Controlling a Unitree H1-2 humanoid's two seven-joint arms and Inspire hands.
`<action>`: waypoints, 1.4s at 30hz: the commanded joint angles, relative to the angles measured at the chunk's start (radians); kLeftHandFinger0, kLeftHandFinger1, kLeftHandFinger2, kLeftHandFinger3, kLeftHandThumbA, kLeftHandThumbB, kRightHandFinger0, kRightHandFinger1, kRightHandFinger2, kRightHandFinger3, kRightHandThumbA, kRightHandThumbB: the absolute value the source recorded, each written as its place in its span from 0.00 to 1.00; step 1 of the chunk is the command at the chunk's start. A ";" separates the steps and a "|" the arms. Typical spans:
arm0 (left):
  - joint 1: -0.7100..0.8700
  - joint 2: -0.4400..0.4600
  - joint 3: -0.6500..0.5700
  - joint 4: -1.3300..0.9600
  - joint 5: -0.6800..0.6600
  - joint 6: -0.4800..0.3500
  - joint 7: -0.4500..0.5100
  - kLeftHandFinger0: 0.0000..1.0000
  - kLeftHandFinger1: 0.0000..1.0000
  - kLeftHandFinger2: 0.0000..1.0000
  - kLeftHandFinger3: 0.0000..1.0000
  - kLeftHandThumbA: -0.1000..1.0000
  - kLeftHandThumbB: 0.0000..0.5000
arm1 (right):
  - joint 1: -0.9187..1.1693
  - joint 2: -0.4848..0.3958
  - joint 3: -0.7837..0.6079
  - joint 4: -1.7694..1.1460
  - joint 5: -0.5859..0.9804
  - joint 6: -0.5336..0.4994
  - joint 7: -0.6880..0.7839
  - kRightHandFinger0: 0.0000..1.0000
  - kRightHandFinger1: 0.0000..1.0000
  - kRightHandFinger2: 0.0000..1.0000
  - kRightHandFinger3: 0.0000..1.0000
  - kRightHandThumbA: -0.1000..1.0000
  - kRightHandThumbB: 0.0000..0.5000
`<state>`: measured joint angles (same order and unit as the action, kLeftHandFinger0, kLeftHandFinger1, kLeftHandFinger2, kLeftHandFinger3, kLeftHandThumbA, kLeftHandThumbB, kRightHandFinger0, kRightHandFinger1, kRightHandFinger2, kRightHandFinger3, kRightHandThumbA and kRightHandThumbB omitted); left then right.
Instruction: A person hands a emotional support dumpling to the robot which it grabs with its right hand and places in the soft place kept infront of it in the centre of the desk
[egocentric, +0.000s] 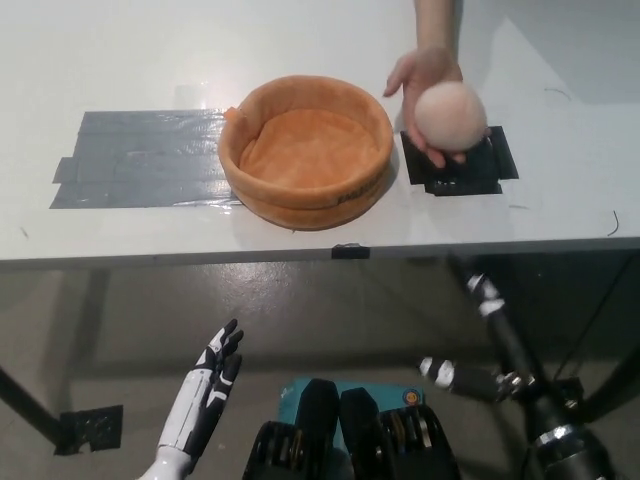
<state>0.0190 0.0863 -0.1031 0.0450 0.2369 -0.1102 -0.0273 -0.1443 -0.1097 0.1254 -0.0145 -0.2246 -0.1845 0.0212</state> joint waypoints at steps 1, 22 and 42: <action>-0.022 -0.002 0.006 -0.019 0.012 -0.042 0.028 1.00 1.00 1.00 1.00 1.00 0.40 | -0.099 -0.020 -0.063 -0.169 -0.110 0.103 -0.044 1.00 1.00 1.00 1.00 1.00 0.71; -0.029 -0.006 -0.002 -0.026 0.018 -0.041 0.018 1.00 1.00 1.00 1.00 1.00 0.37 | -0.733 -0.145 0.014 0.303 -0.222 0.486 0.066 1.00 1.00 1.00 1.00 1.00 0.75; -0.039 -0.005 -0.002 -0.033 0.013 -0.038 0.013 1.00 1.00 1.00 1.00 1.00 0.38 | -0.832 -0.090 0.077 0.740 -0.187 0.454 0.057 1.00 1.00 1.00 1.00 1.00 0.88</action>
<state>-0.0089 0.0838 -0.1044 0.0398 0.2513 -0.1160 -0.0278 -0.9170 -0.1959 0.1906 0.6843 -0.4136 0.2711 0.0743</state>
